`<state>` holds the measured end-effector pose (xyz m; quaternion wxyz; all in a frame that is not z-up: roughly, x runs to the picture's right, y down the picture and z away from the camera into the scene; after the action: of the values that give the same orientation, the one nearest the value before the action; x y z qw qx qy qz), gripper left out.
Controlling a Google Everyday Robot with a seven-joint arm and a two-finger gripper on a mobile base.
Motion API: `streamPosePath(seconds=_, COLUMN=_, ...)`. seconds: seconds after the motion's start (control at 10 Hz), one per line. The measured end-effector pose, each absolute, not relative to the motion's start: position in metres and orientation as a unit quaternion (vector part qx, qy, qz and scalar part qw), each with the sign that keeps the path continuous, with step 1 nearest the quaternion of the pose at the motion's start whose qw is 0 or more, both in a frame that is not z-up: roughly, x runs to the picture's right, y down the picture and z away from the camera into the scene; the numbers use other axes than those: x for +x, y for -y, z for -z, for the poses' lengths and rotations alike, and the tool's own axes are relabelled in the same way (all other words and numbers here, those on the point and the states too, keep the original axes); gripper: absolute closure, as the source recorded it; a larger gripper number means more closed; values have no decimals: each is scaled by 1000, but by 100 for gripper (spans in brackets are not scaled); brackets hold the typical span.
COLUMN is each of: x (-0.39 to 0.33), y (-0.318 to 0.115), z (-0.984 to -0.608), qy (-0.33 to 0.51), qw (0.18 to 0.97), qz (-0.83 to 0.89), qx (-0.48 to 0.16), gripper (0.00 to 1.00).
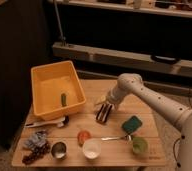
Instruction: Place apple in tray
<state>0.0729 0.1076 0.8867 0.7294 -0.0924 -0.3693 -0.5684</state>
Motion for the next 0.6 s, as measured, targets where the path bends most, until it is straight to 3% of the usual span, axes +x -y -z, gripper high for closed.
streamPosePath(seconds=0.6, x=66, y=-106, z=-875, qy=354, qw=720, qz=592, qx=-80, gripper=20)
